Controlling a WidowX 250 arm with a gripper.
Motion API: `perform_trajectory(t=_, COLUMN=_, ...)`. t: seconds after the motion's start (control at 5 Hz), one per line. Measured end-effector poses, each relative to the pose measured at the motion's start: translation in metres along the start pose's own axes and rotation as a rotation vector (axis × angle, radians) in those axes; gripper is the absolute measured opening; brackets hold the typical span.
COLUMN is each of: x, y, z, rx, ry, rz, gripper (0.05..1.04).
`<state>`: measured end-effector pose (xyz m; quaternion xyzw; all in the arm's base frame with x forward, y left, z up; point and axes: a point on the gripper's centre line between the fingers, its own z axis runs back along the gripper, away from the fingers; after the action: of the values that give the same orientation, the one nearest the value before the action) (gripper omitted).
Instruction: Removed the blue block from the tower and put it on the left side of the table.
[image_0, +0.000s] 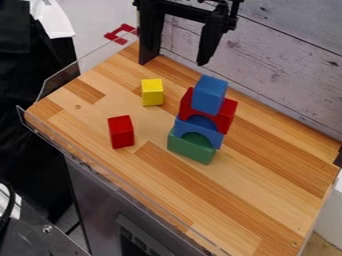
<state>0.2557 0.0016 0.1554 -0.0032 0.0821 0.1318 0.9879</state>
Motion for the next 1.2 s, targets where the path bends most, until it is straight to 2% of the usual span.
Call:
perform_trajectory(t=0.2, x=0.0, y=0.0, z=-0.008, rx=0.008, ry=0.031, rz=0.001, gripper=1.001)
perform_trajectory(t=0.4, x=0.005, y=0.001, z=-0.011, rx=-0.045, ry=0.035, rz=-0.013, gripper=1.001)
perform_trajectory(t=0.6, x=0.014, y=0.004, z=-0.005, rx=-0.117, ry=0.007, rz=0.002, gripper=1.001)
perform_trajectory(t=0.8, x=0.017, y=0.0, z=0.0, rx=-0.13, ry=-0.014, rz=-0.012, gripper=1.001)
perform_trajectory(t=1.0, x=0.02, y=-0.001, z=-0.011, rx=-0.103, ry=0.036, rz=0.002, gripper=1.001)
perform_trajectory(t=1.2, x=0.015, y=-0.011, z=-0.013, rx=-0.076, ry=0.057, rz=-0.024, gripper=1.001)
